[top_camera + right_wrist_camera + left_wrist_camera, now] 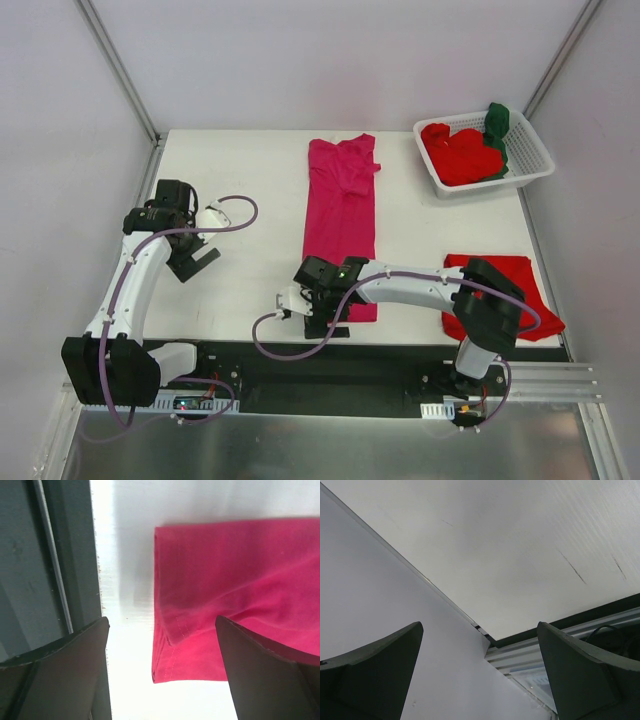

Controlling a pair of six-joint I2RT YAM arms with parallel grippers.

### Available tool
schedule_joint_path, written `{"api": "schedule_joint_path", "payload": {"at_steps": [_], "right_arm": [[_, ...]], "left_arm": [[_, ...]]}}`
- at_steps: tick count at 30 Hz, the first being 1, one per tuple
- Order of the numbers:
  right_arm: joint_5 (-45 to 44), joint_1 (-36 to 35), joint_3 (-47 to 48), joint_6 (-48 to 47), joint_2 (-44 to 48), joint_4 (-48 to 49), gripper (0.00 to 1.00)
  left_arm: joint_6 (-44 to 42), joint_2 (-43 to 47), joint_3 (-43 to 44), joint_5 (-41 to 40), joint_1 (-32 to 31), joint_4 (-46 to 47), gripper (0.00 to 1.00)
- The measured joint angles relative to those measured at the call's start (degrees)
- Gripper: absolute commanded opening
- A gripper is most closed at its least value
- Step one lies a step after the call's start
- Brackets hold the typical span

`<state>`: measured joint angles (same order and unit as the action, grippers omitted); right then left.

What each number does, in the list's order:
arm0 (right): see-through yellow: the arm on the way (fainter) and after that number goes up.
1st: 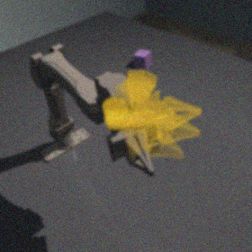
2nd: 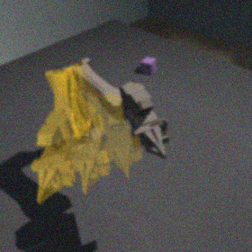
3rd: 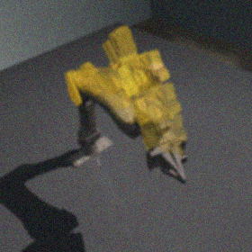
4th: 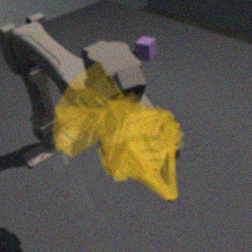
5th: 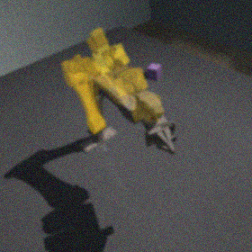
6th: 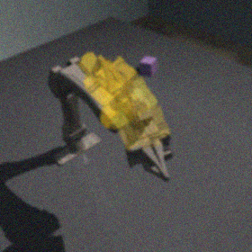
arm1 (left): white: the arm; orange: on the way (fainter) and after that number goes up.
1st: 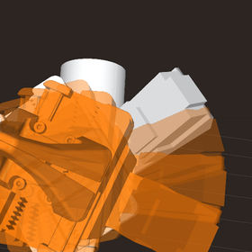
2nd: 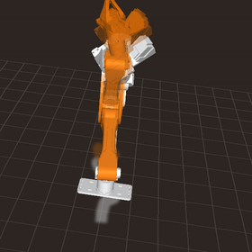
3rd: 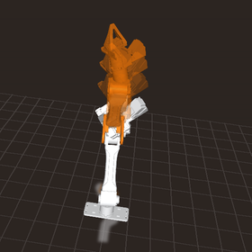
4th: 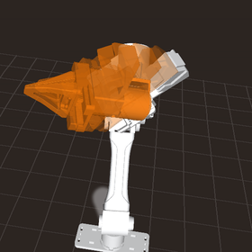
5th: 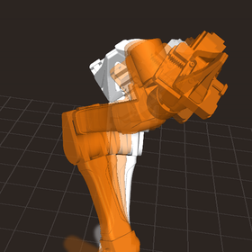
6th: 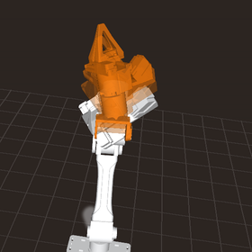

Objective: Fold and stack the t-shirts

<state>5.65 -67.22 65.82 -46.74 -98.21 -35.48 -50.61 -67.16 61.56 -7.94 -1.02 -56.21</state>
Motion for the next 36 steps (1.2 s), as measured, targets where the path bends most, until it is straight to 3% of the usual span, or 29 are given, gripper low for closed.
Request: {"api": "schedule_joint_path", "payload": {"at_steps": [16, 36], "right_arm": [[1.99, 5.40, 7.54, -3.52, -7.41, 0.07, 0.93], [2.14, 5.81, 3.82, -3.65, -6.95, -3.13, 0.92]], "left_arm": [[0.00, 0.00, 0.00, -0.04, 0.00, 0.00, 0.99], [0.00, -0.76, 0.02, 0.00, 1.49, 0.02, 0.99]]}}
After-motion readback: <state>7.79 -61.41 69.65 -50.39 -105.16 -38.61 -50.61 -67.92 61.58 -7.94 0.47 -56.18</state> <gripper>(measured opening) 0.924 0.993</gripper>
